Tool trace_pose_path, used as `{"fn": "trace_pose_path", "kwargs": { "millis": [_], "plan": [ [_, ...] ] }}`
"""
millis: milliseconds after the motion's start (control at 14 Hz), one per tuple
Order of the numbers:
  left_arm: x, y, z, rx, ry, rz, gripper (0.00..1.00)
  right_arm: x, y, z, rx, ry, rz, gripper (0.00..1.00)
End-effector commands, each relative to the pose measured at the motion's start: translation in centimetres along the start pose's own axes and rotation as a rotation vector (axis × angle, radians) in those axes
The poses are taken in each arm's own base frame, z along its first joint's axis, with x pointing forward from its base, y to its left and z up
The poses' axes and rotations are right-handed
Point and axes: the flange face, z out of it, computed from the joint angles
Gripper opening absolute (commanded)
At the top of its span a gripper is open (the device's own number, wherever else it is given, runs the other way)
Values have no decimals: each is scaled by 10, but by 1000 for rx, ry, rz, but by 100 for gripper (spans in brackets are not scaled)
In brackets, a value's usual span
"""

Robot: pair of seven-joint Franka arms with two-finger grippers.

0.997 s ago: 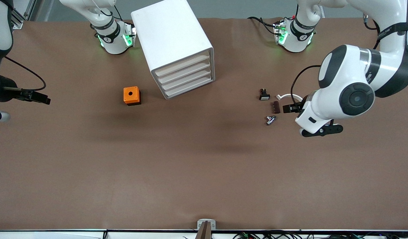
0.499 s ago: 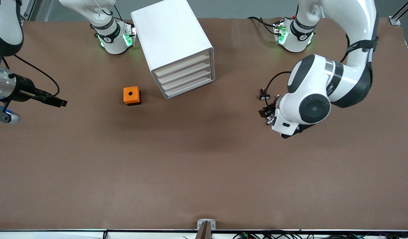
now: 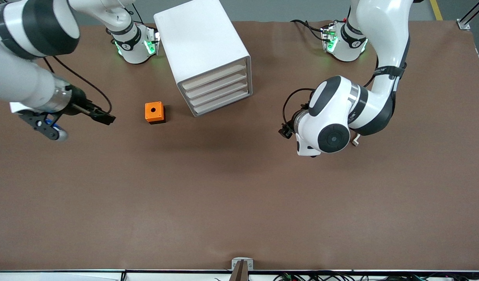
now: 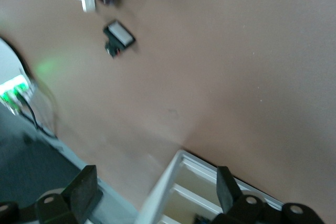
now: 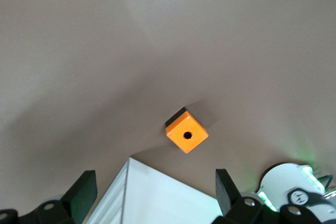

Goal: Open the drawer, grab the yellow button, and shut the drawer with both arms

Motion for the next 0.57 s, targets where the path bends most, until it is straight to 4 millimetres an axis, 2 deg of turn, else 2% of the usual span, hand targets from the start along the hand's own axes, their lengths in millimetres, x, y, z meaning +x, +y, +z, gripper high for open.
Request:
{"fn": "trace_pose_path", "kwargs": {
  "millis": [0, 499],
  "plan": [
    [-1, 16, 4, 4, -83, -156, 100, -22, -17, -2, 12, 12, 40, 100],
    [-12, 38, 31, 74, -317, -468, 100, -26, -22, 0, 10, 15, 49, 100]
  ]
}}
